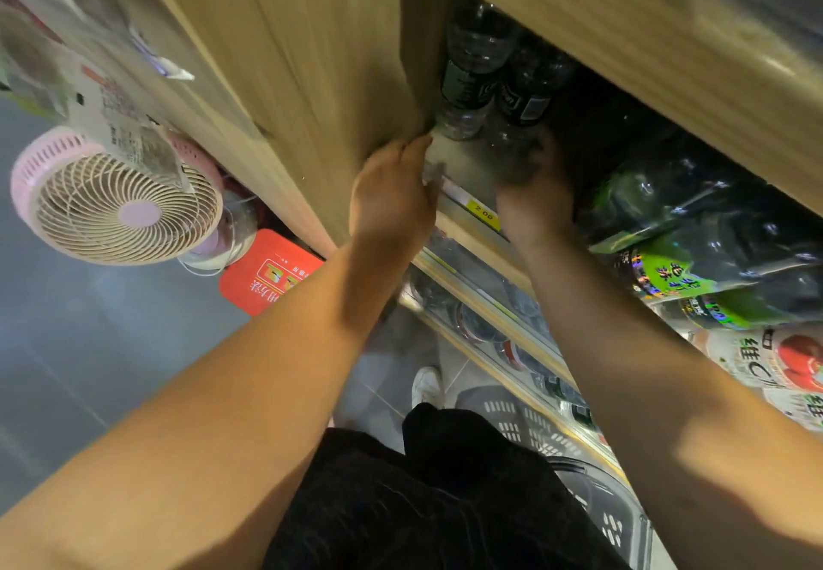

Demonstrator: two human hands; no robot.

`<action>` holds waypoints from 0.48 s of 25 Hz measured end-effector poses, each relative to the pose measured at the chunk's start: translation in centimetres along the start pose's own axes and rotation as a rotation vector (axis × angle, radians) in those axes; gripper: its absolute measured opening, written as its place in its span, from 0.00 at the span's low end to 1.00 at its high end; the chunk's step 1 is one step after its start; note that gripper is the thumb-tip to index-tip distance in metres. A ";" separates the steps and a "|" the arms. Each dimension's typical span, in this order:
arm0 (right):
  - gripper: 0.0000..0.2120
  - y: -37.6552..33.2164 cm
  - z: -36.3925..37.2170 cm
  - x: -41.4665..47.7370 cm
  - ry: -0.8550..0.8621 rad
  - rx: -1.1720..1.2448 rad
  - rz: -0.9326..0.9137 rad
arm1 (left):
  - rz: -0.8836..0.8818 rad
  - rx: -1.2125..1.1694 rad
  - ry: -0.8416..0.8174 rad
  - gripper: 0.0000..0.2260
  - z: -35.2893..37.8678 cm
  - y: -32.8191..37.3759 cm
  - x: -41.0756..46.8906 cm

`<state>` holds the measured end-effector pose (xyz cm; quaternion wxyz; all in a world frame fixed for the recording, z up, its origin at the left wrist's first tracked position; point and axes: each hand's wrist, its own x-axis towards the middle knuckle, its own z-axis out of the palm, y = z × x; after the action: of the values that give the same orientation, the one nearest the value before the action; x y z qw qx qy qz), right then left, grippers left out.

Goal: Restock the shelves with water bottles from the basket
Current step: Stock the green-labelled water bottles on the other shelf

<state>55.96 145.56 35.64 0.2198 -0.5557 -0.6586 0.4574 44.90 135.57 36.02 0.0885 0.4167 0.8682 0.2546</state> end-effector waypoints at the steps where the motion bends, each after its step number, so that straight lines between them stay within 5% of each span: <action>1: 0.35 -0.2 -0.2 -1.0 -0.040 -0.036 -0.022 | 0.030 0.002 -0.003 0.22 -1.0 -0.5 -0.9; 12: 0.31 -0.3 -1.3 -16.1 0.039 -0.409 -0.267 | 0.488 0.247 -0.200 0.31 -7.8 -6.6 -9.3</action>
<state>61.42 131.01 39.99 0.1739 -0.5056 -0.8006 0.2705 43.46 122.07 38.76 0.0585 0.6438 0.7538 0.1180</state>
